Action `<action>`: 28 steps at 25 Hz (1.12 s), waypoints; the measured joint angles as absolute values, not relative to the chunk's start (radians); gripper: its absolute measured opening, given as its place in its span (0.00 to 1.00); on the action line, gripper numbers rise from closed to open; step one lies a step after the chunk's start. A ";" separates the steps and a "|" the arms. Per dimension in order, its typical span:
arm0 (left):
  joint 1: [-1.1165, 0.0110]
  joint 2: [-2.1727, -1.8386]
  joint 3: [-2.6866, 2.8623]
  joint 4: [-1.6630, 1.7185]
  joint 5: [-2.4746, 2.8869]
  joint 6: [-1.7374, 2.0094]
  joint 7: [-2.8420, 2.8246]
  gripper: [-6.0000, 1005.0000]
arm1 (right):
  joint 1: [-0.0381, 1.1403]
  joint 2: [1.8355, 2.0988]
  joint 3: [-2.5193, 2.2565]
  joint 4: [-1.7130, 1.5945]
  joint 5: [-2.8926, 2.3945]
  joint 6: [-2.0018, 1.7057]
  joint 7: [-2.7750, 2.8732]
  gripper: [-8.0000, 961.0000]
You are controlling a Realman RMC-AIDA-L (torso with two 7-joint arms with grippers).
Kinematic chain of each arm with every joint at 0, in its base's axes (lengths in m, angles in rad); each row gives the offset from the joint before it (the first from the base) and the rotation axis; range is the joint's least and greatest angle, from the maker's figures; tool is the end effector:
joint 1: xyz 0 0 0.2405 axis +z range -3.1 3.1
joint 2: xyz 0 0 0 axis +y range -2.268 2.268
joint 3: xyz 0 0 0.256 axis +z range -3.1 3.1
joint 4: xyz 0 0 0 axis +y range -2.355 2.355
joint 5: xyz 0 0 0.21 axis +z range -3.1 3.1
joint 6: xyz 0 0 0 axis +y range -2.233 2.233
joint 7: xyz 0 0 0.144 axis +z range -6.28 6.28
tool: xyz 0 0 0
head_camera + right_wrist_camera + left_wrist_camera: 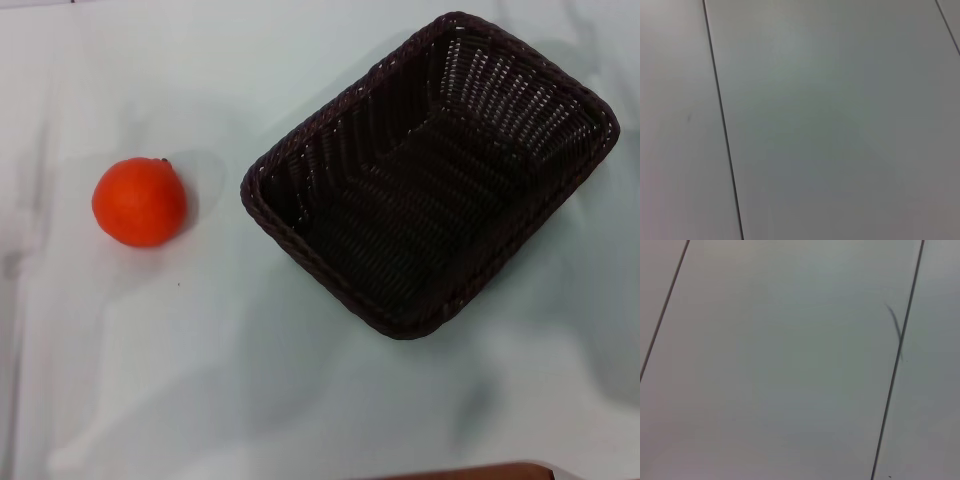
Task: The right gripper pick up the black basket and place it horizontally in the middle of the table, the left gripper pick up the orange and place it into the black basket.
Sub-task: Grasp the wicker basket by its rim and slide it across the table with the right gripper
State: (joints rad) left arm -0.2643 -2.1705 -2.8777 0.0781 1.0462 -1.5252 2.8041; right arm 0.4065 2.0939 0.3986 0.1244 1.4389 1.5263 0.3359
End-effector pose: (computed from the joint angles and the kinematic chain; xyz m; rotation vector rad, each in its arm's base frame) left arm -0.3566 0.2359 -0.0120 -1.2946 -0.6956 -0.8895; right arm 0.3198 0.3000 0.0180 -0.5705 -1.4406 -1.5551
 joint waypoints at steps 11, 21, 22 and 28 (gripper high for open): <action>-0.264 -2.171 -2.878 0.078 1.046 -1.522 2.804 0.87 | 0.406 2.089 0.387 0.121 1.438 1.526 0.366 0.98; -0.260 -2.171 -2.878 0.082 1.046 -1.522 2.804 0.87 | 0.506 2.067 0.133 -0.346 1.264 1.538 1.078 0.98; -0.259 -2.171 -2.878 0.082 1.046 -1.523 2.804 0.87 | 0.517 2.071 0.088 -0.425 1.251 1.537 1.187 0.98; -0.251 -2.171 -2.878 0.083 1.046 -1.521 2.804 0.87 | 0.533 2.060 -0.259 -0.893 1.106 1.545 1.781 0.98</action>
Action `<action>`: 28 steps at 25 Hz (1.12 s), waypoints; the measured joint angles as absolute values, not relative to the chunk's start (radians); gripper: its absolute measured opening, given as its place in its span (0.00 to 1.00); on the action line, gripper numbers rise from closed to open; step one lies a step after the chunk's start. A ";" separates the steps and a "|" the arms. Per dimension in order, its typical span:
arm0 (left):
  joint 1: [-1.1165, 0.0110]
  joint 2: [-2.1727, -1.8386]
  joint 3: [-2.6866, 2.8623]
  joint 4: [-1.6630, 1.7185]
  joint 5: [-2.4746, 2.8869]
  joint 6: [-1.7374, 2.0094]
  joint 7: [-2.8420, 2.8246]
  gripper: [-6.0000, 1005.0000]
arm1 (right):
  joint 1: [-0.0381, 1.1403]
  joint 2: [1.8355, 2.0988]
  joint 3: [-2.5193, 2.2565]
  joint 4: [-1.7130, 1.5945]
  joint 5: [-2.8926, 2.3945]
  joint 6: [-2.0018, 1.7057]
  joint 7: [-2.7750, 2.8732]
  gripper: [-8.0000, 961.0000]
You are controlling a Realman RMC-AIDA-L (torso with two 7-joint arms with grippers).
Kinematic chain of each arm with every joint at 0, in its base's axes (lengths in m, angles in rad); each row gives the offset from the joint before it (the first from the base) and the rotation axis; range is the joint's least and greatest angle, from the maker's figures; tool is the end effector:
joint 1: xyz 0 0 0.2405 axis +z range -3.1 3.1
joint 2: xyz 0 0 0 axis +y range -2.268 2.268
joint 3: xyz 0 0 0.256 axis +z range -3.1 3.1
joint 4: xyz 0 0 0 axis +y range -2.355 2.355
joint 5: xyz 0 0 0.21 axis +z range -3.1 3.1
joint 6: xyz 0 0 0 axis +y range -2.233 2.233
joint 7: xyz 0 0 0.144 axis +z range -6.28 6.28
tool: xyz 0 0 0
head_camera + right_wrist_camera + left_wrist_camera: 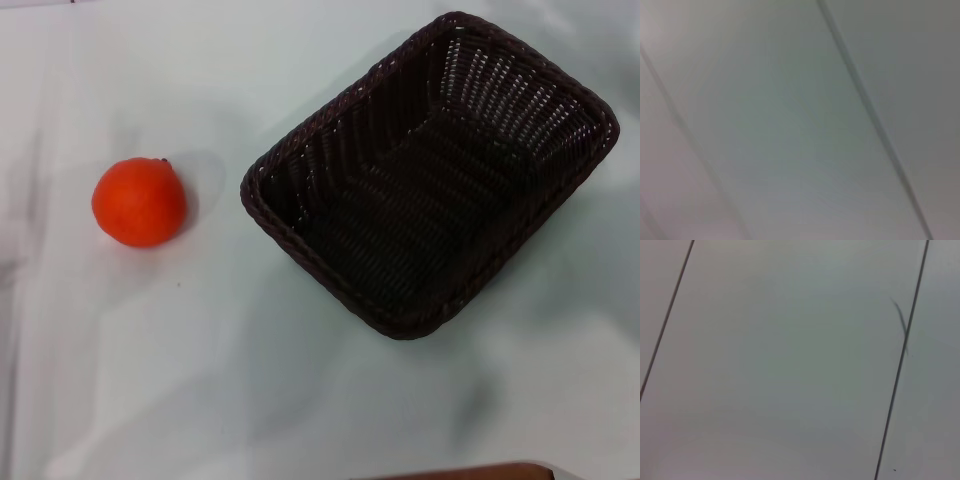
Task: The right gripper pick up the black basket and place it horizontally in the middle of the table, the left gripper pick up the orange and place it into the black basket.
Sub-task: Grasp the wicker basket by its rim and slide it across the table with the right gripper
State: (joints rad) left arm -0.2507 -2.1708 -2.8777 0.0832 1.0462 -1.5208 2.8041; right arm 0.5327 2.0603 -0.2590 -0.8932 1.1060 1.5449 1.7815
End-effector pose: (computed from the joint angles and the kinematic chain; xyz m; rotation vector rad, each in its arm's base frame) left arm -0.3598 0.2307 -0.0136 -1.2889 -0.7129 -0.8773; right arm 0.2912 0.3535 0.1120 -0.9797 -2.1131 -0.7762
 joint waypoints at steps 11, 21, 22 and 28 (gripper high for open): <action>-0.246 -2.170 -2.878 0.080 1.046 -1.526 2.803 0.87 | 0.756 2.002 -0.495 -1.269 0.442 1.815 2.321 0.98; -0.238 -2.169 -2.878 0.078 1.046 -1.535 2.801 0.87 | 0.818 2.036 -0.604 -1.222 0.285 1.702 2.382 0.98; -0.238 -2.169 -2.878 0.078 1.046 -1.535 2.801 0.87 | 0.817 2.040 -0.605 -1.205 0.284 1.678 2.384 0.98; -0.242 -2.169 -2.877 0.078 1.046 -1.533 2.801 0.87 | 0.810 2.046 -0.607 -1.064 0.296 1.538 2.379 0.96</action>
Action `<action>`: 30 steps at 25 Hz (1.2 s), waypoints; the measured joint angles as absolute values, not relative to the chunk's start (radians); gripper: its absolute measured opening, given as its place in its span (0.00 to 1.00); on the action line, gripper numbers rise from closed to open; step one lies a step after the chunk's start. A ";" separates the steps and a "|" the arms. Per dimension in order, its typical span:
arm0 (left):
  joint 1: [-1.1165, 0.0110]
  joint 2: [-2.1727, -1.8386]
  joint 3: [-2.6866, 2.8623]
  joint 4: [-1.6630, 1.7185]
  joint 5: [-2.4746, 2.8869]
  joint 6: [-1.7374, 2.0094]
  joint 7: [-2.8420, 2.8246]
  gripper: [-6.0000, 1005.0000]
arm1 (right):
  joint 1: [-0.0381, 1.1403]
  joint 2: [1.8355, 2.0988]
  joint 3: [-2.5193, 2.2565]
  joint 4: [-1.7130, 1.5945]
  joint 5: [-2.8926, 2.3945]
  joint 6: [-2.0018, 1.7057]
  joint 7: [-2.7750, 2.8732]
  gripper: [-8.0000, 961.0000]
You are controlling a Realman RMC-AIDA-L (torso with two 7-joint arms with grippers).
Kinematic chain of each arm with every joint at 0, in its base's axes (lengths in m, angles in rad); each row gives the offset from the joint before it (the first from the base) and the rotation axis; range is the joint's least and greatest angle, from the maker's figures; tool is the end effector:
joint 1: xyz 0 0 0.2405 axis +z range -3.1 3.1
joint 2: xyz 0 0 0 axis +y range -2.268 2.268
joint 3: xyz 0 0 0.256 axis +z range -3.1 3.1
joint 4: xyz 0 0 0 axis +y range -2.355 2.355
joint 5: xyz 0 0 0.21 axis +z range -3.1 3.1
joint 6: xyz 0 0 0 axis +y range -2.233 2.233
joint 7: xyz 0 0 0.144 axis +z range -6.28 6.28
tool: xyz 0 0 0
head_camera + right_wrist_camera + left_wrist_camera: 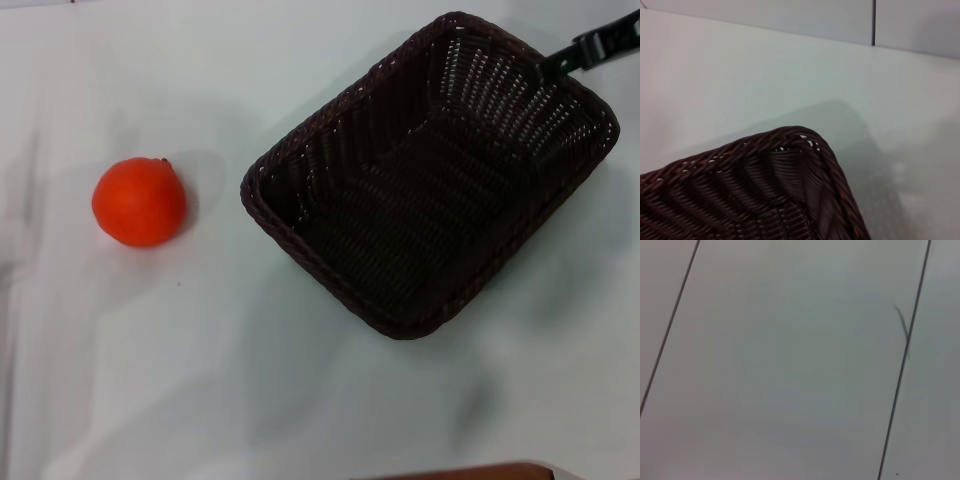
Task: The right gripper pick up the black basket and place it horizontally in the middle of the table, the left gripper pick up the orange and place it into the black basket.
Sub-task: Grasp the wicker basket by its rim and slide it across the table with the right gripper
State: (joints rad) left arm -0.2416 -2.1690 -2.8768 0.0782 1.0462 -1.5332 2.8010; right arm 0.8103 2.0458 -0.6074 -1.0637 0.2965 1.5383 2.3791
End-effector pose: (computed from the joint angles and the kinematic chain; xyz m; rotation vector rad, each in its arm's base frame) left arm -0.3612 0.2276 -0.0108 -1.2832 -0.7029 -0.8784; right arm 0.2433 0.4059 0.0876 1.4528 2.5132 0.7833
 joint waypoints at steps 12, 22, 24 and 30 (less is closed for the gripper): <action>-0.260 -2.169 -2.876 0.078 1.046 -1.520 2.801 0.87 | 0.793 2.058 -0.632 -0.896 0.342 1.337 2.346 0.80; -0.259 -2.169 -2.876 0.078 1.046 -1.511 2.801 0.87 | 0.779 2.074 -0.637 -0.938 0.353 1.359 2.342 0.48; -0.259 -2.169 -2.876 0.077 1.046 -1.512 2.801 0.87 | 0.772 2.075 -0.631 -0.949 0.368 1.366 2.346 0.41; -0.251 -2.169 -2.876 0.035 1.047 -1.522 2.801 0.87 | 0.712 2.070 -0.624 -1.064 0.476 1.450 2.429 0.26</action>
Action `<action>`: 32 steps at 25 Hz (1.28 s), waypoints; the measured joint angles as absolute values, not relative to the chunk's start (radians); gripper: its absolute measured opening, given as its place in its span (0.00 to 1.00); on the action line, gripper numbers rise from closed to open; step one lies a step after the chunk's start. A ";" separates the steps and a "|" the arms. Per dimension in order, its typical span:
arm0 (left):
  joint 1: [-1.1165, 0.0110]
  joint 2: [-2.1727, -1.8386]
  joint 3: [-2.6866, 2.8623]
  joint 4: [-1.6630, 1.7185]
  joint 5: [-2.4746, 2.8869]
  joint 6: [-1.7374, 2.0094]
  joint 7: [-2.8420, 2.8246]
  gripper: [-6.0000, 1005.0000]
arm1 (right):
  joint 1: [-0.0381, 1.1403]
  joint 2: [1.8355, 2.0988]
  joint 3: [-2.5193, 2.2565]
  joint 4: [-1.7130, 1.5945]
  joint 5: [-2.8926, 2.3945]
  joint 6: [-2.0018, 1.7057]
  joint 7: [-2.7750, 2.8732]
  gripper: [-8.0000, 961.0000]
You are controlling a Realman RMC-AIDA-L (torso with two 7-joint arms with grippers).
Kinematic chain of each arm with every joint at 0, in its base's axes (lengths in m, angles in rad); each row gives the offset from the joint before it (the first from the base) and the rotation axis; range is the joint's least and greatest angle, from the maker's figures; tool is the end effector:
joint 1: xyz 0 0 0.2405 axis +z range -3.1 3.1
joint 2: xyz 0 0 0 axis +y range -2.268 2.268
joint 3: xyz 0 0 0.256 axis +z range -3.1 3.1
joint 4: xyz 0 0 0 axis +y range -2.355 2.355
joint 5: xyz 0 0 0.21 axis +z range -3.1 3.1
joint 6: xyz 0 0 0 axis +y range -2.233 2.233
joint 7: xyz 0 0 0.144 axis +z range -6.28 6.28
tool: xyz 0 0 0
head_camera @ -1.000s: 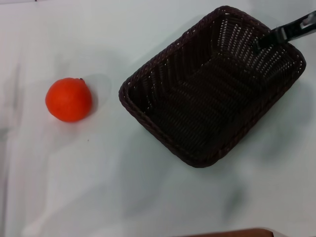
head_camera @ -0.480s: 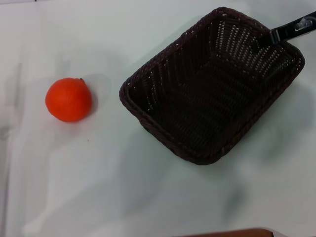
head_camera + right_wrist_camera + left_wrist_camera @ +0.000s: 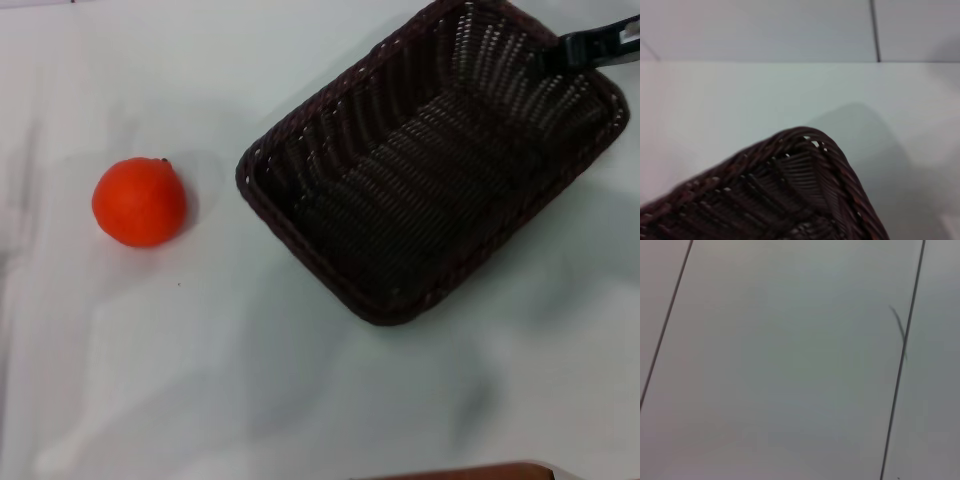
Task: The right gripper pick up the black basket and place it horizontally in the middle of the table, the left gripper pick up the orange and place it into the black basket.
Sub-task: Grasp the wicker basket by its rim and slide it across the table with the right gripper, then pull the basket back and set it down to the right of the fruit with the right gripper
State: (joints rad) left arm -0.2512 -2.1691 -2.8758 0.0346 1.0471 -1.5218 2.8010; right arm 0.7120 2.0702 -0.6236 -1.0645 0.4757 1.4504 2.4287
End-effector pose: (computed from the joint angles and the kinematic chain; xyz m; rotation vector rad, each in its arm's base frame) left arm -0.3625 0.2345 -0.0030 -1.2950 -0.6620 -0.8629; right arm 0.2567 0.3975 0.0761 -1.6212 -2.5148 -0.8162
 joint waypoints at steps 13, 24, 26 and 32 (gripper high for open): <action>-0.275 -2.163 -2.876 -0.063 1.046 -1.445 2.801 0.87 | 0.486 2.095 -0.623 -1.174 0.754 1.496 2.722 0.23; -0.308 -2.163 -2.876 -0.091 1.046 -1.368 2.801 0.87 | 0.422 2.097 -0.680 -1.155 0.746 1.456 2.802 0.23; -0.311 -2.163 -2.875 -0.091 1.046 -1.357 2.801 0.87 | 0.422 2.097 -0.682 -1.157 0.744 1.446 2.810 0.23; -0.312 -2.163 -2.875 -0.092 1.046 -1.350 2.801 0.87 | 0.419 2.096 -0.678 -1.129 0.741 1.406 2.820 0.23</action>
